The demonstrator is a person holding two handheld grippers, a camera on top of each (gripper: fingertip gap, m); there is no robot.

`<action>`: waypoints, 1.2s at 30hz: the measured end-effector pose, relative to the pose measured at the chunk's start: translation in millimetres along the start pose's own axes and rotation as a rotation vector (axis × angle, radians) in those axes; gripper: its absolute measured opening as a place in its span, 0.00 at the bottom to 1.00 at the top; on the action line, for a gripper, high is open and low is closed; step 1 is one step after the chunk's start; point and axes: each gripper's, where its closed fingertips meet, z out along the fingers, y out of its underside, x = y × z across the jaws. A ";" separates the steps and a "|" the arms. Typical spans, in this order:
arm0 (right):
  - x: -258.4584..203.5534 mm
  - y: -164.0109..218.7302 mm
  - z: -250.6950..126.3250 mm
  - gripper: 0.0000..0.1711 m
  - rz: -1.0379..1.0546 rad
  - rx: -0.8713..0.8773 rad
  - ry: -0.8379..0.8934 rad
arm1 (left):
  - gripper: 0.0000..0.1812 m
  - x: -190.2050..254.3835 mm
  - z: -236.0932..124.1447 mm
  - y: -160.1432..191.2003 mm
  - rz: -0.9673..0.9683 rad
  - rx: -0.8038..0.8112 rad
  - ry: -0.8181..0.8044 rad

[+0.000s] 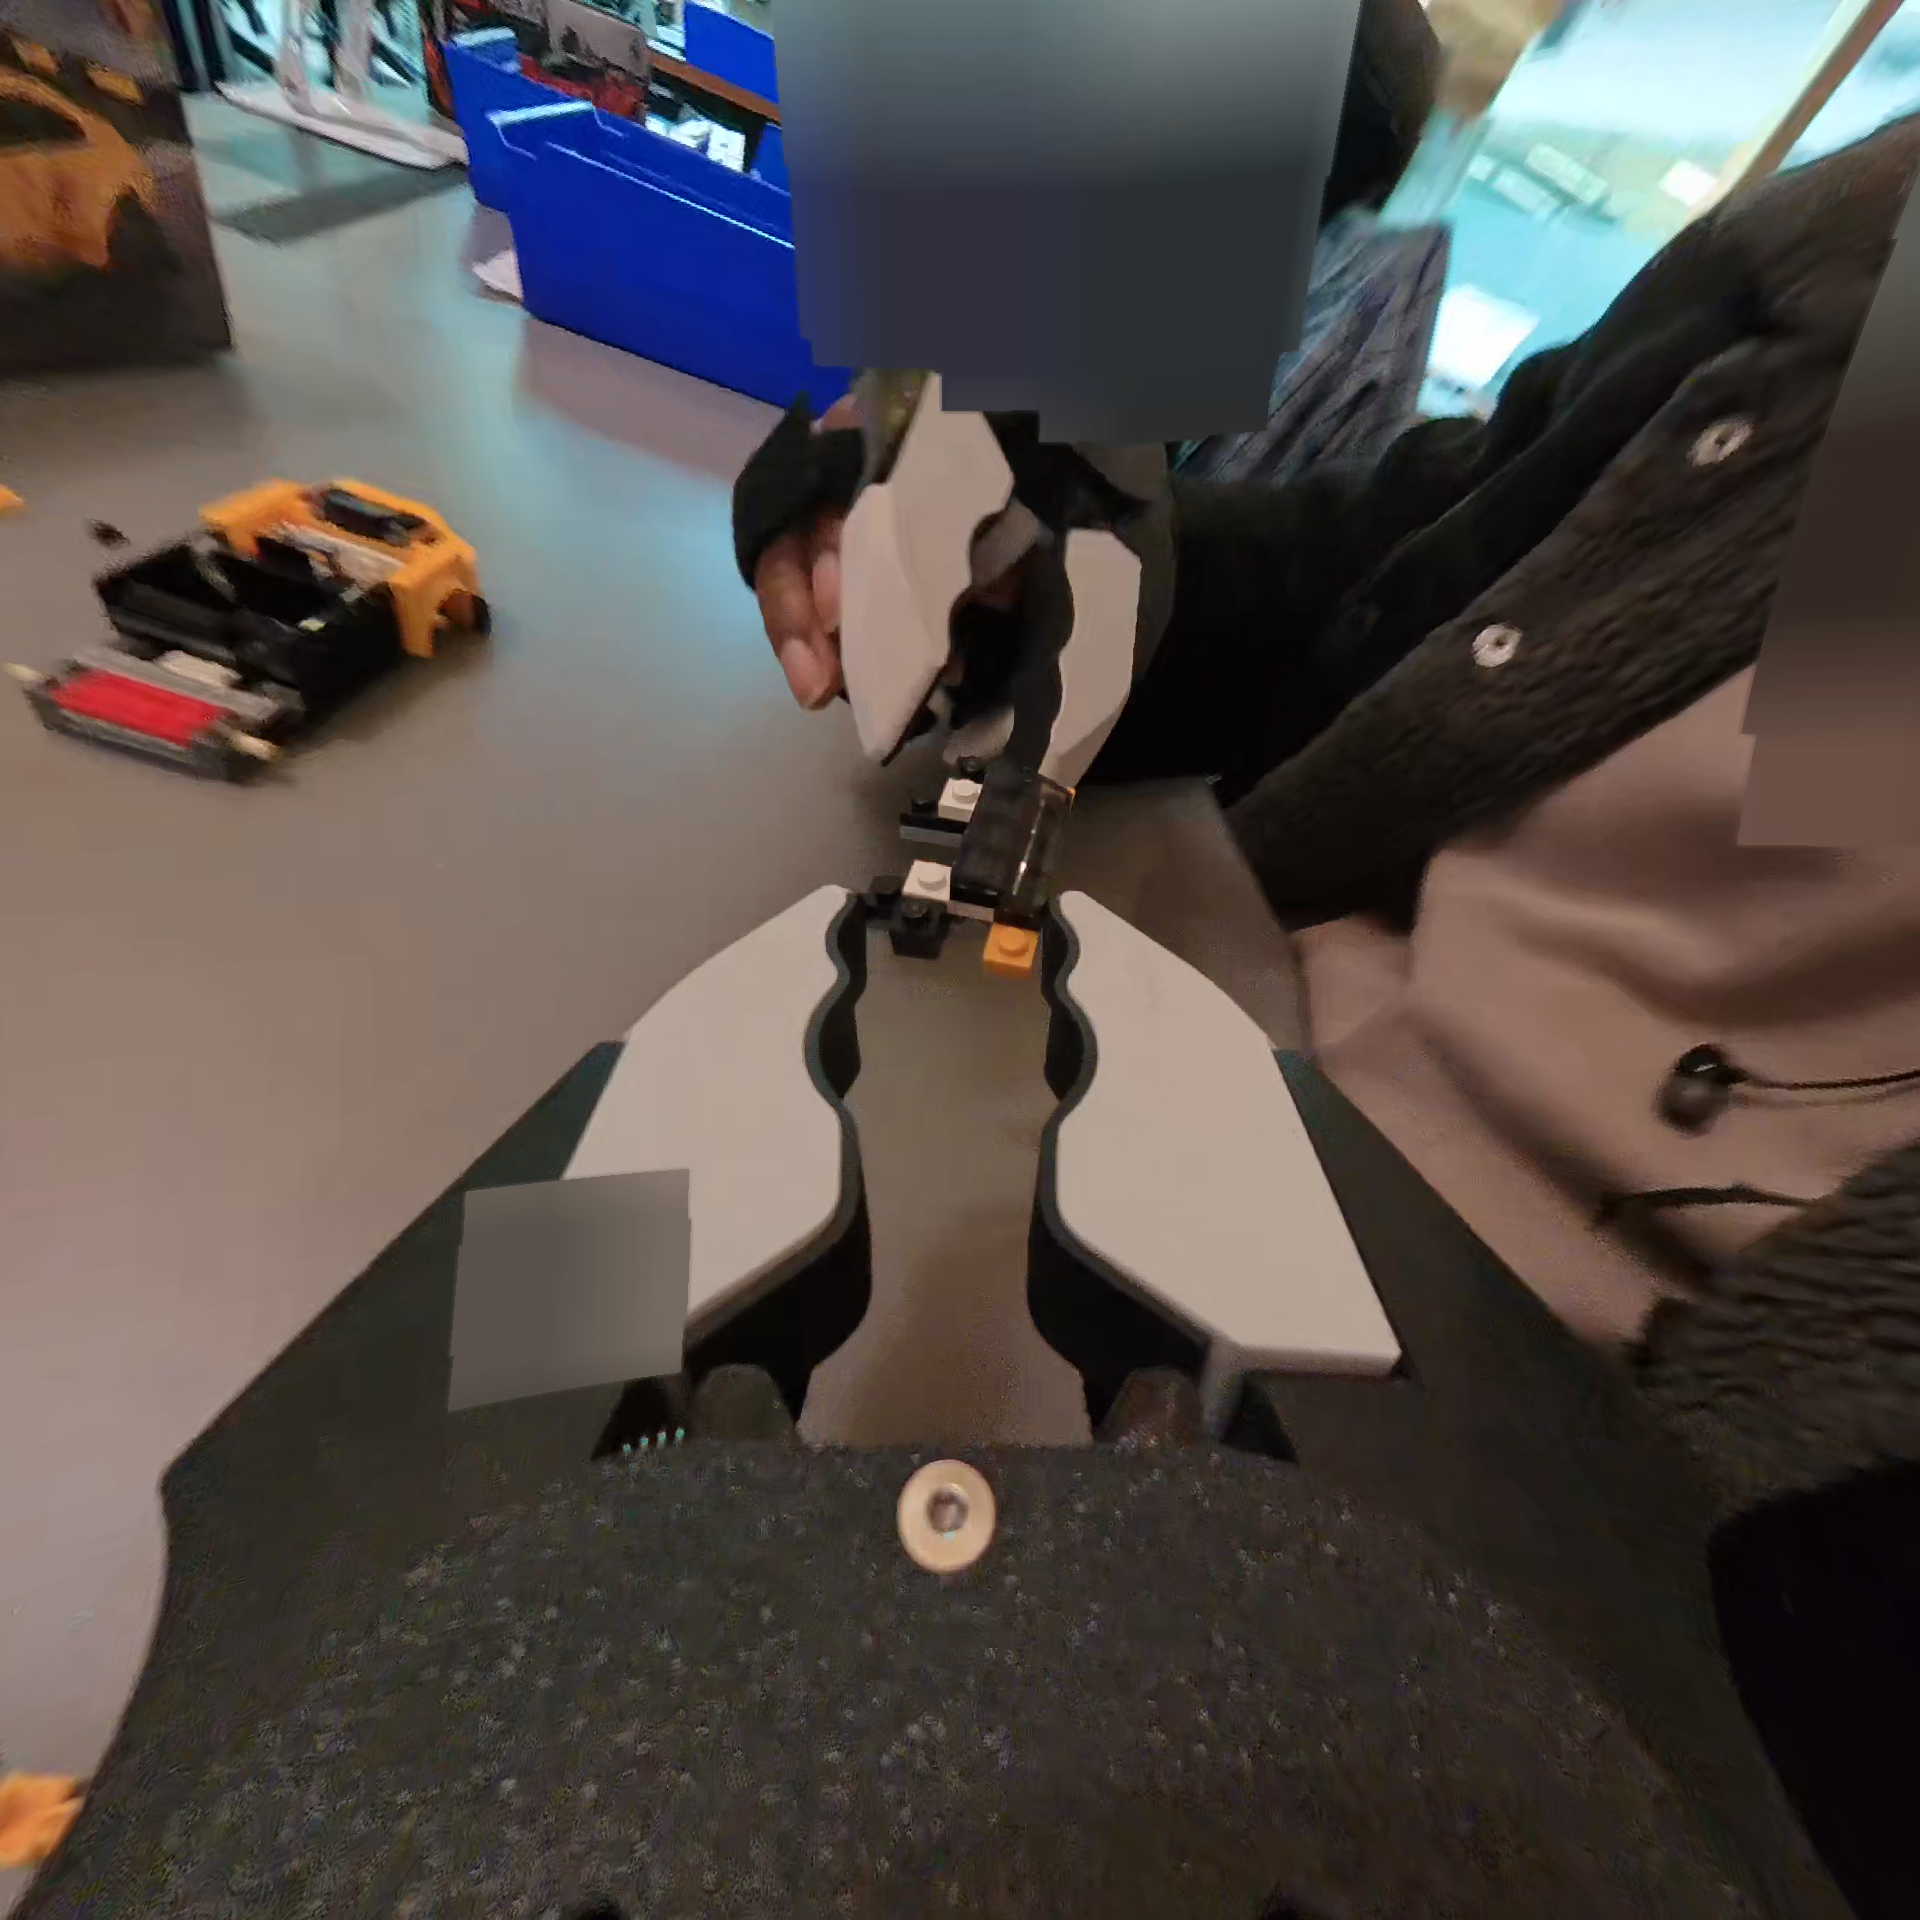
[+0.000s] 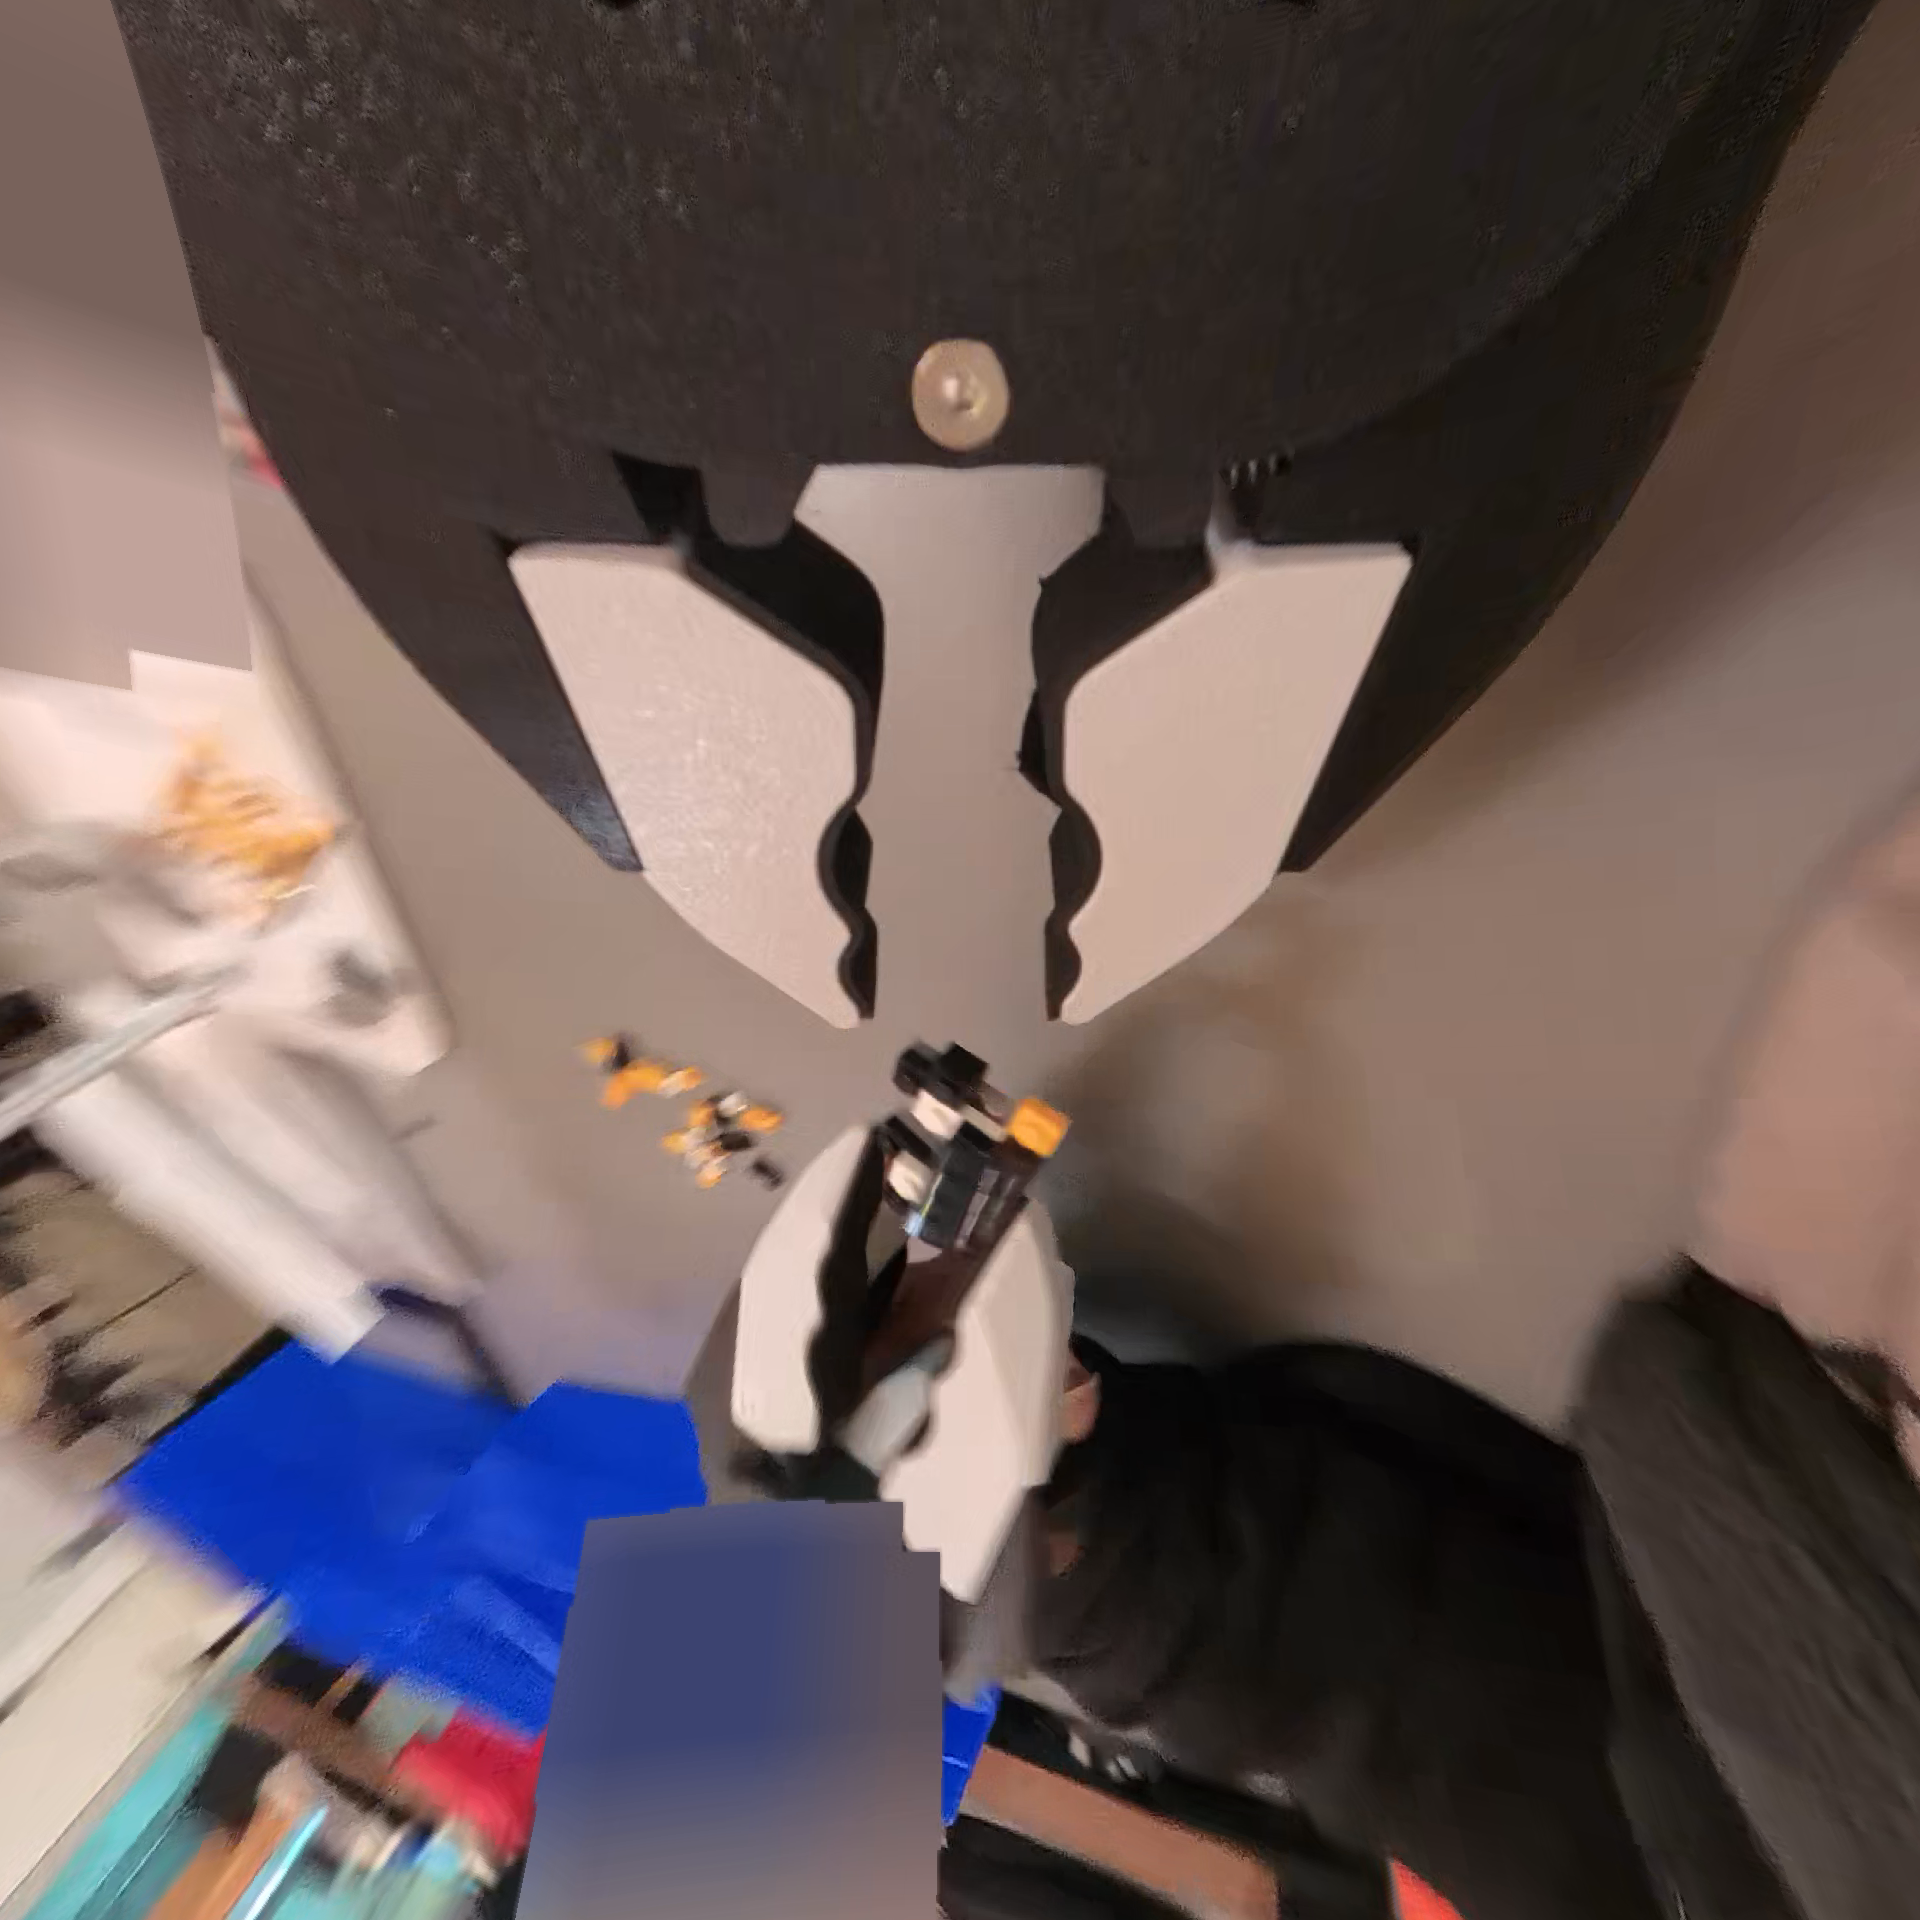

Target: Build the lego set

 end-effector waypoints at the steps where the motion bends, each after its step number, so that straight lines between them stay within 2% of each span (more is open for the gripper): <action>1: 1.0 3.0 -0.1 0.20 0.058 0.005 -0.024 | 0.17 -0.8 1.3 1.3 0.051 -0.011 -0.027; 6: -8.8 11.8 9.4 0.25 0.116 -0.032 -0.095 | 0.17 -7.7 7.5 11.0 0.323 -0.097 -0.170; 10: -12.6 21.8 17.0 0.25 0.128 -0.084 -0.103 | 0.17 -11.1 12.7 20.1 0.422 -0.159 -0.218; 13: -15.5 37.0 22.5 0.21 0.128 -0.176 -0.105 | 0.17 -14.3 18.4 34.0 0.434 -0.229 -0.224; 18: -26.5 62.5 28.4 0.21 0.163 -0.336 -0.155 | 0.17 -21.1 26.8 66.8 0.409 -0.396 -0.222; 22: -28.3 74.2 29.6 0.21 0.210 -0.425 -0.150 | 0.18 -26.4 29.0 80.0 0.382 -0.468 -0.240; 36: -34.8 79.4 28.0 0.22 0.250 -0.465 -0.184 | 0.17 -31.9 26.4 82.5 0.357 -0.487 -0.266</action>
